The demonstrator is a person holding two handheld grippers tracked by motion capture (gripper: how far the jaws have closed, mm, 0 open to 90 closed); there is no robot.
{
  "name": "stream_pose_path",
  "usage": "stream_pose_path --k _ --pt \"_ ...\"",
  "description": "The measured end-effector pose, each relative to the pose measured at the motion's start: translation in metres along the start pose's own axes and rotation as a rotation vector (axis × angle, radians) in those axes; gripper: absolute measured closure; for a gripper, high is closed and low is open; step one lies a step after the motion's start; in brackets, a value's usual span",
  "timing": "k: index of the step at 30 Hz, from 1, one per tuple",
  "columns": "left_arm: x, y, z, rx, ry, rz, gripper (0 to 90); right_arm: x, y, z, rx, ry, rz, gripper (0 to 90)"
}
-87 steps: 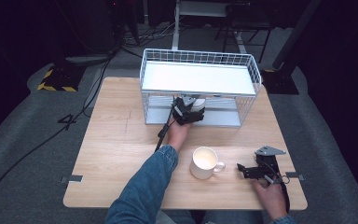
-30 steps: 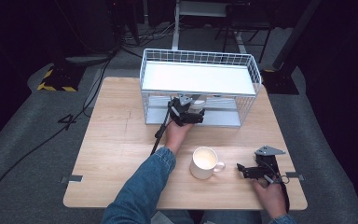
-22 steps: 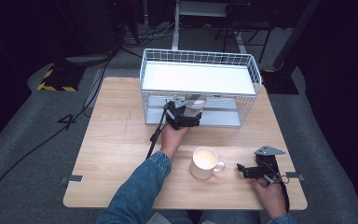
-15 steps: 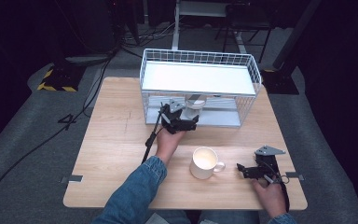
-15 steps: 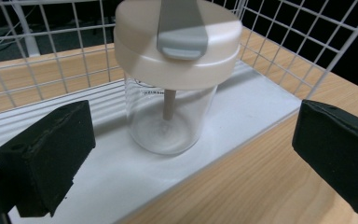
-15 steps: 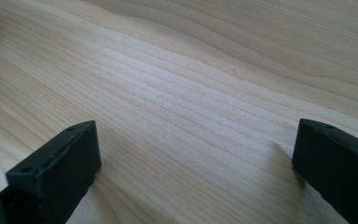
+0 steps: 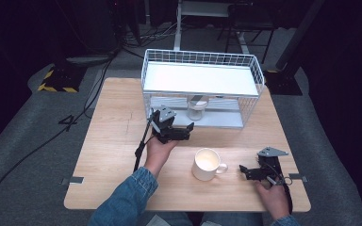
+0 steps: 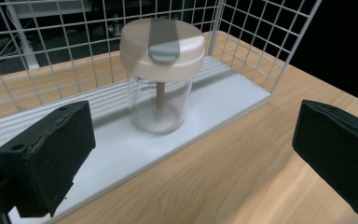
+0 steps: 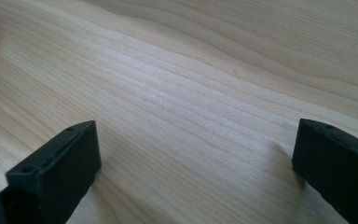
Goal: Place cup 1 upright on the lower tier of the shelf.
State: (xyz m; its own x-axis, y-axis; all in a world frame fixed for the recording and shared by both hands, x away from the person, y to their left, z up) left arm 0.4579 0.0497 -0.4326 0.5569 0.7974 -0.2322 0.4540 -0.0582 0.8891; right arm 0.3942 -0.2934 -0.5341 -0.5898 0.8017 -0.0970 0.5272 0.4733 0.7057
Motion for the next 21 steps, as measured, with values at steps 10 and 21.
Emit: stream_pose_path --k 10,21 --pt "0.008 -0.006 -0.043 0.042 0.023 0.026 0.0 0.000 0.000 0.000 0.000 -0.001 0.001 1.1" --pt "0.015 -0.028 -0.081 0.061 0.060 0.065 0.2 -0.003 -0.001 -0.001 -0.001 0.020 -0.018 1.1"
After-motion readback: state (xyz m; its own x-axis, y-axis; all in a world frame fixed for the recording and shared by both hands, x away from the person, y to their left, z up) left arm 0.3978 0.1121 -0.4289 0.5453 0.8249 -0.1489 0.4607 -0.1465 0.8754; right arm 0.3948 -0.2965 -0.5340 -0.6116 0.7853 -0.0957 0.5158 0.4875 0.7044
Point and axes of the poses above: each handheld gripper's, and its own axes: z roughly forward along the jaws, y roughly out of its top, x roughly to its left, the point moved 4 cm from there along z, roughly forward along the jaws, and after that the axes turned 7 degrees about -z, right-handed, at the moved point
